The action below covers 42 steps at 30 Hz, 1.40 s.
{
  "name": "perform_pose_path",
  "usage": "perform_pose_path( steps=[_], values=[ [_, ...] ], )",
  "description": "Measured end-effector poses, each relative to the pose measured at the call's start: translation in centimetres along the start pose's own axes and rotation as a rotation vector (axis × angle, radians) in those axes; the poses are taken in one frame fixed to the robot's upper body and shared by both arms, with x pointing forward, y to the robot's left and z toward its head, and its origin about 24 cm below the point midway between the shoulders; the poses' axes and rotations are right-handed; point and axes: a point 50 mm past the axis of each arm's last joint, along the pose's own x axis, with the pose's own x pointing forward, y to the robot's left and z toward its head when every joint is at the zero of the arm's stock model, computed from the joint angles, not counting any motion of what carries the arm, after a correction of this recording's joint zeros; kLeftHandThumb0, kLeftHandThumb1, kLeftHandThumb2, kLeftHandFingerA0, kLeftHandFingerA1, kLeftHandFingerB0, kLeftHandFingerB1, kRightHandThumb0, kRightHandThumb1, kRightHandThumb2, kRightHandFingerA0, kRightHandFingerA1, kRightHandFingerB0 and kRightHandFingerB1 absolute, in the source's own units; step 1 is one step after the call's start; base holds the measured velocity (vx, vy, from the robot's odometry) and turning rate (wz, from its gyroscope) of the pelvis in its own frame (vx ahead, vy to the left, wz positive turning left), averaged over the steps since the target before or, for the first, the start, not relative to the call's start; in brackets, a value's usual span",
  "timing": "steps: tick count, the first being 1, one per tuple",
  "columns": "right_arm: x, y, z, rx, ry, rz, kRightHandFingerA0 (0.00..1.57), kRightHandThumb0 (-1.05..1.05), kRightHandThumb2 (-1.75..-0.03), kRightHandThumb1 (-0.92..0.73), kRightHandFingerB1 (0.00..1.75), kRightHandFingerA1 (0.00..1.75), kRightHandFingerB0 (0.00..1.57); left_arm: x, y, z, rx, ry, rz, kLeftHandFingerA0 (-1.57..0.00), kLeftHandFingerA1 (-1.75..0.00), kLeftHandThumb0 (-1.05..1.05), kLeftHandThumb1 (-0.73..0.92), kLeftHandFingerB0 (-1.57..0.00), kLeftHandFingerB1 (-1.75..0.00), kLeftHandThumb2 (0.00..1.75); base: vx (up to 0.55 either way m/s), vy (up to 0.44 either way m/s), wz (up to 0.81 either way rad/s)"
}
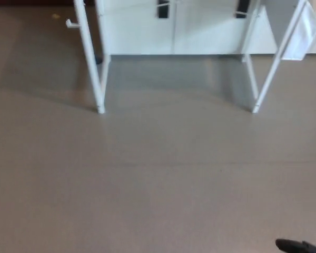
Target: The robot walk towards a table in front and then clicks the light switch button using the right hand's index finger
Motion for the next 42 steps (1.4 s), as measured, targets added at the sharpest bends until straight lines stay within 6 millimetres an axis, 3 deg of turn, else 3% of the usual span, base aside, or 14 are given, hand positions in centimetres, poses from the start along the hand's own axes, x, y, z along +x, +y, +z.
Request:
perform_pose_path(
  steps=[5,6,9,10,12,14,16,17,20,21,23,27,28,42],
  values=[
    [-0.6,0.2,-1.2,-0.007,0.037,-0.001,0.61,-0.49,-0.74,-0.4,0.48,0.54,0.41,-0.6,-0.4,-0.6,0.032,0.009,-0.004,-0.42,-0.4,-0.17,0.6,-0.27,-0.32,0.57,0.37,0.059,0.04],
    [-0.8,0.2,-1.5,-0.007,0.046,0.0,0.62,-0.49,-0.74,-0.4,0.48,0.55,0.41,-0.9,-0.5,-1.0,0.038,0.02,-0.006,-0.33,-0.58,-0.14,0.44,-0.14,-0.49,0.9,0.42,-0.027,0.22],
    [-1.2,0.4,-2.0,-0.009,0.064,0.006,0.63,-0.47,-0.72,-0.4,0.48,0.54,0.43,-1.3,-0.5,-1.7,0.053,0.038,-0.003,-0.33,-0.58,-0.11,0.43,-0.15,-0.5,0.89,0.38,-0.107,0.25],
    [-1.2,0.4,-2.1,-0.01,0.066,0.007,0.69,-0.39,-0.55,-0.48,0.37,0.42,0.48,-1.3,-0.5,-1.8,0.054,0.038,-0.001,-0.42,-0.4,-0.15,0.6,-0.28,-0.32,0.57,0.47,-0.167,0.33],
    [-1.1,0.4,-2.1,-0.012,0.07,0.007,0.61,-0.47,-0.73,-0.4,0.47,0.54,0.41,-1.2,-0.6,-1.9,0.05,0.038,0.0,-0.43,-0.4,-0.16,0.6,-0.28,-0.32,0.57,0.55,-0.179,0.39],
    [-1.0,-0.1,-1.7,-0.038,0.052,0.002,0.6,-0.49,-0.74,-0.4,0.48,0.54,0.41,-0.8,-0.8,-1.4,0.052,0.01,-0.006,-0.31,-0.57,-0.13,0.43,-0.15,-0.49,0.88,0.45,-0.14,0.81],
    [-0.9,-0.4,-1.3,-0.058,0.041,-0.002,0.59,-0.49,-0.74,-0.41,0.48,0.54,0.4,-0.8,-0.9,-1.4,0.048,0.005,-0.006,-0.3,-0.57,-0.12,0.43,-0.15,-0.49,0.87,0.43,-0.142,0.08],
    [-0.7,-0.4,-1.1,-0.065,0.032,-0.001,0.59,-0.49,-0.74,-0.4,0.48,0.54,0.41,-0.7,-1.0,-1.4,0.04,0.003,-0.006,-0.39,-0.41,-0.13,0.6,-0.29,-0.33,0.57,0.39,-0.119,-0.06],
    [-0.4,-0.4,-0.6,-0.072,0.019,-0.001,0.6,-0.48,-0.73,-0.4,0.48,0.54,0.41,-0.4,-1.4,-0.8,0.015,-0.02,-0.005,-0.39,-0.41,-0.12,0.61,-0.29,-0.33,0.57,0.37,-0.066,-0.08],
    [-0.5,-0.4,-0.7,-0.073,0.021,-0.002,0.6,-0.48,-0.74,-0.4,0.49,0.55,0.41,-0.3,-1.7,-0.6,0.006,-0.033,-0.006,-0.28,-0.56,-0.09,0.44,-0.15,-0.49,0.88,0.33,0.023,-0.19],
    [-0.9,-0.3,-1.3,-0.075,0.034,0.0,0.58,-0.49,-0.75,-0.41,0.49,0.55,0.4,-0.5,-2.5,-0.1,-0.011,-0.057,-0.012,-0.26,-0.55,-0.09,0.47,-0.13,-0.48,0.89,0.35,0.09,-0.3],
    [-1.6,0.0,-2.4,-0.084,0.067,0.011,0.59,-0.47,-0.74,-0.41,0.48,0.54,0.42,-0.8,-3.2,0.2,-0.033,-0.061,-0.008,-0.31,-0.56,-0.11,0.42,-0.18,-0.49,0.86,0.46,0.166,-0.05],
    [-1.6,0.2,-2.4,-0.086,0.064,0.016,0.59,-0.47,-0.74,-0.41,0.48,0.54,0.42,-0.7,-3.1,0.4,-0.033,-0.064,-0.001,-0.41,-0.4,-0.14,0.59,-0.32,-0.33,0.57,0.46,0.158,-0.68],
    [-2.4,1.0,-3.3,-0.133,0.07,0.051,0.61,-0.51,-0.77,-0.41,0.5,0.56,0.44,-2.1,-2.4,-2.3,0.022,0.056,0.02,-0.44,-0.4,-0.16,0.59,-0.32,-0.34,0.57,0.28,-0.015,0.01]
  ],
)
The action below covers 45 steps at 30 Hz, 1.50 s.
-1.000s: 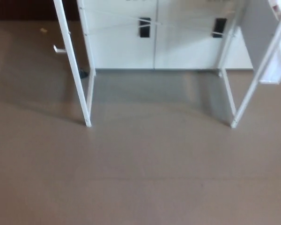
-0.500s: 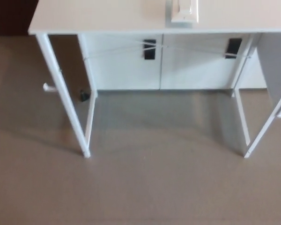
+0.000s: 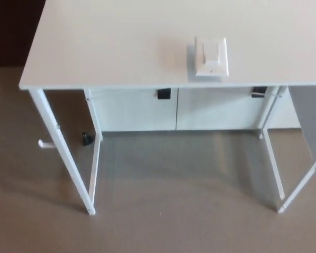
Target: The robot walk towards a table in front and then clicks the light switch button using the right hand's index finger
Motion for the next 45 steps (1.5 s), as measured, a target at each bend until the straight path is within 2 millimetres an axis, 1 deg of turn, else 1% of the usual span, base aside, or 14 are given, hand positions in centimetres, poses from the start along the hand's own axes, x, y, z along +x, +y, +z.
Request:
perform_pose_path(
  steps=[5,15,22,23,24,31,34,35,36,37,38,39,40,45],
  values=[
    [0.2,-0.9,0.8,-0.046,-0.031,-0.015,0.59,-0.51,-0.77,-0.41,0.5,0.55,0.42,-0.2,-0.2,0.0,0.024,-0.005,-0.009,-0.44,-0.4,-0.14,0.59,-0.33,-0.34,0.57,0.19,-0.225,0.1],
    [0.2,-0.5,0.6,-0.073,-0.023,0.001,0.59,-0.51,-0.78,-0.42,0.5,0.56,0.42,-0.1,0.1,-0.3,0.037,-0.005,-0.003,-0.46,-0.4,-0.16,0.58,-0.33,-0.34,0.57,0.09,0.079,-0.01],
    [0.5,-0.1,1.2,-0.089,-0.048,0.017,0.59,-0.51,-0.76,-0.41,0.49,0.54,0.42,0.0,0.6,0.1,0.057,-0.02,0.008,-0.44,-0.4,-0.14,0.59,-0.33,-0.34,0.57,0.16,0.123,0.0],
    [0.5,-0.1,1.2,-0.091,-0.049,0.019,0.58,-0.49,-0.75,-0.41,0.49,0.54,0.42,0.0,0.7,0.1,0.058,-0.02,0.008,-0.43,-0.41,-0.16,0.6,-0.32,-0.34,0.59,0.13,-0.025,0.06],
    [0.5,-0.1,1.2,-0.091,-0.049,0.02,0.58,-0.49,-0.76,-0.42,0.49,0.54,0.42,0.0,0.7,0.1,0.058,-0.02,0.008,-0.44,-0.4,-0.13,0.6,-0.33,-0.34,0.57,0.12,-0.025,0.06],
    [0.5,0.2,1.3,-0.096,-0.053,0.031,0.56,-0.49,-0.76,-0.42,0.49,0.53,0.41,0.1,0.7,0.6,0.07,-0.035,0.008,-0.48,-0.4,-0.14,0.6,-0.33,-0.34,0.57,0.17,-0.138,0.09],
    [0.6,-0.4,1.6,-0.114,-0.058,0.018,0.56,-0.49,-0.76,-0.43,0.49,0.53,0.41,0.2,0.4,0.8,0.072,-0.045,0.001,-0.47,-0.41,-0.13,0.6,-0.33,-0.34,0.57,0.19,-0.145,0.04],
    [0.6,-0.4,1.6,-0.117,-0.059,0.02,0.62,-0.42,-0.56,-0.51,0.37,0.4,0.47,0.2,0.4,0.9,0.074,-0.046,0.001,-0.47,-0.41,-0.13,0.6,-0.33,-0.34,0.57,0.15,-0.103,-0.03],
    [0.6,-0.4,1.7,-0.119,-0.061,0.022,0.55,-0.48,-0.76,-0.42,0.49,0.53,0.41,0.2,0.4,0.9,0.075,-0.048,0.001,-0.47,-0.4,-0.14,0.6,-0.33,-0.34,0.57,0.15,-0.07,-0.04],
    [0.7,-0.4,1.8,-0.121,-0.063,0.024,0.55,-0.48,-0.76,-0.42,0.49,0.53,0.41,0.1,0.3,1.0,0.079,-0.05,0.001,-0.47,-0.4,-0.14,0.6,-0.33,-0.34,0.57,0.12,-0.069,-0.06],
    [0.8,-0.4,1.9,-0.123,-0.068,0.024,0.62,-0.41,-0.56,-0.51,0.37,0.4,0.47,0.1,0.3,1.0,0.082,-0.053,0.001,-0.48,-0.4,-0.14,0.6,-0.34,-0.34,0.57,0.1,-0.024,-0.09],
    [0.9,-0.4,2.0,-0.124,-0.069,0.025,0.63,-0.42,-0.56,-0.52,0.37,0.4,0.48,0.1,0.3,1.1,0.083,-0.055,0.001,-0.48,-0.4,-0.13,0.59,-0.34,-0.34,0.57,0.08,0.005,-0.14],
    [0.9,-0.4,2.0,-0.125,-0.069,0.026,0.54,-0.49,-0.76,-0.43,0.49,0.53,0.41,0.1,0.3,1.1,0.084,-0.056,0.002,-0.48,-0.41,-0.13,0.59,-0.34,-0.34,0.57,0.09,0.047,-0.2],
    [1.1,-0.3,2.2,-0.135,-0.069,0.032,0.55,-0.51,-0.77,-0.42,0.49,0.54,0.41,0.6,0.4,1.3,0.085,-0.058,0.005,-0.48,-0.4,-0.13,0.6,-0.34,-0.34,0.57,0.09,0.141,0.03]
  ],
)
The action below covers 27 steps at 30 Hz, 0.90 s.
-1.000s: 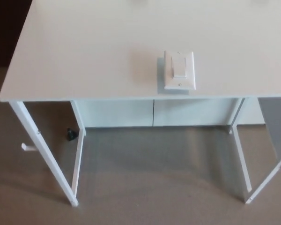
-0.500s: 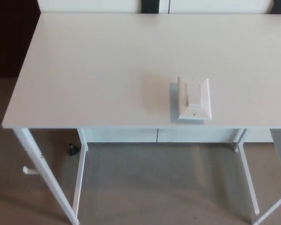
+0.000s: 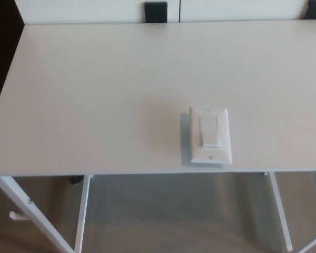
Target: The robot walk towards a table in front and then clicks the light switch button using the right hand's index finger
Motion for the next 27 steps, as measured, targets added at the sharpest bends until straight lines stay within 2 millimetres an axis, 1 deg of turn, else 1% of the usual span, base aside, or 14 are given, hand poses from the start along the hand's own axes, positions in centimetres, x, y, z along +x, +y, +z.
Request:
perform_pose_path(
  steps=[1,4,6,11,19,20,22,23,27],
  values=[
    [0.11,-0.05,0.15,-0.004,-0.005,-0.001,0.57,-0.51,-0.77,-0.42,0.49,0.54,0.42,0.0,0.0,0.09,0.003,-0.004,-0.001,-0.49,-0.4,-0.14,0.6,-0.34,-0.34,0.57,0.08,0.221,-0.56],
    [0.28,0.35,0.31,-0.01,-0.009,0.011,0.57,-0.51,-0.77,-0.43,0.49,0.54,0.41,0.03,0.39,0.22,0.016,-0.006,0.012,-0.5,-0.41,-0.14,0.6,-0.34,-0.34,0.57,0.04,0.133,0.12],
    [0.26,0.49,0.23,-0.013,-0.003,0.016,0.57,-0.51,-0.77,-0.43,0.49,0.54,0.41,-0.07,0.3,0.1,0.019,-0.001,0.011,-0.5,-0.41,-0.14,0.6,-0.34,-0.34,0.57,0.02,0.003,0.08],
    [0.68,0.14,0.78,-0.022,-0.017,0.008,0.57,-0.51,-0.78,-0.44,0.49,0.54,0.41,0.01,0.28,0.29,0.028,-0.007,0.011,-0.5,-0.41,-0.14,0.59,-0.35,-0.34,0.57,0.01,-0.03,0.03],
    [0.7,0.11,0.78,-0.029,-0.014,0.009,0.56,-0.49,-0.77,-0.44,0.49,0.54,0.41,0.1,0.23,0.47,0.027,-0.014,0.01,-0.5,-0.41,-0.14,0.59,-0.35,-0.34,0.57,0.01,-0.035,0.01],
    [0.71,0.11,0.81,-0.03,-0.015,0.009,0.63,-0.43,-0.57,-0.55,0.37,0.4,0.47,0.16,0.24,0.56,0.028,-0.017,0.01,-0.51,-0.42,-0.15,0.59,-0.35,-0.35,0.57,0.0,0.0,0.0],
    [0.75,0.14,0.85,-0.032,-0.016,0.012,0.63,-0.43,-0.57,-0.55,0.37,0.4,0.47,0.32,0.27,0.72,0.029,-0.022,0.011,-0.51,-0.42,-0.14,0.59,-0.36,-0.35,0.57,0.0,0.0,0.0],
    [0.79,0.14,0.91,-0.033,-0.017,0.012,0.55,-0.51,-0.79,-0.45,0.49,0.53,0.39,0.39,0.29,0.78,0.029,-0.024,0.012,-0.51,-0.42,-0.13,0.59,-0.36,-0.35,0.57,0.0,0.0,0.0],
    [0.86,0.11,0.98,-0.042,-0.016,0.016,0.56,-0.51,-0.78,-0.45,0.5,0.54,0.42,0.41,0.3,0.89,0.03,-0.028,0.015,-0.5,-0.43,-0.14,0.6,-0.35,-0.35,0.57,0.0,0.0,0.0]
  ],
)
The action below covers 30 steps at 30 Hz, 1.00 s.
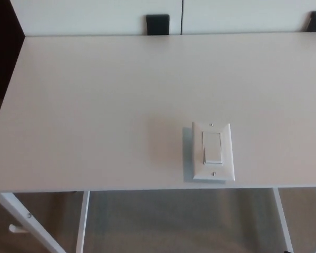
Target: The robot walk towards a table in front and then clicks the light switch button using the right hand's index finger
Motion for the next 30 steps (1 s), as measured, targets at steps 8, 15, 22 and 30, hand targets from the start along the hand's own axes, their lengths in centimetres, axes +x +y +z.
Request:
perform_pose_path(
  steps=[8,15,22,30],
  values=[
    [-0.3,0.7,1.8,-0.021,-0.093,0.041,0.66,-0.51,-0.58,-0.53,0.38,0.41,0.56,0.2,0.1,0.3,0.003,-0.009,0.003,-0.52,-0.41,-0.15,0.59,-0.36,-0.35,0.57,0.0,0.0,0.0],
    [-1.5,2.0,3.8,-0.015,-0.186,0.121,0.61,-0.57,-0.61,-0.5,0.39,0.42,0.52,0.2,0.1,0.5,0.005,-0.016,0.004,-0.51,-0.41,-0.15,0.6,-0.36,-0.35,0.58,0.0,0.0,0.0],
    [-3.6,2.6,7.5,-0.013,-0.357,0.214,0.62,-0.51,-0.58,-0.57,0.37,0.4,0.51,0.2,0.1,0.7,0.007,-0.026,0.003,-0.52,-0.42,-0.16,0.6,-0.37,-0.36,0.57,0.0,0.0,0.0],
    [-5.9,1.7,12.2,0.014,-0.565,0.265,0.69,-0.51,-0.58,-0.56,0.38,0.43,0.53,0.5,0.2,1.2,0.008,-0.043,0.004,-0.53,-0.42,-0.16,0.59,-0.38,-0.36,0.57,0.0,0.0,0.0]
  ],
)
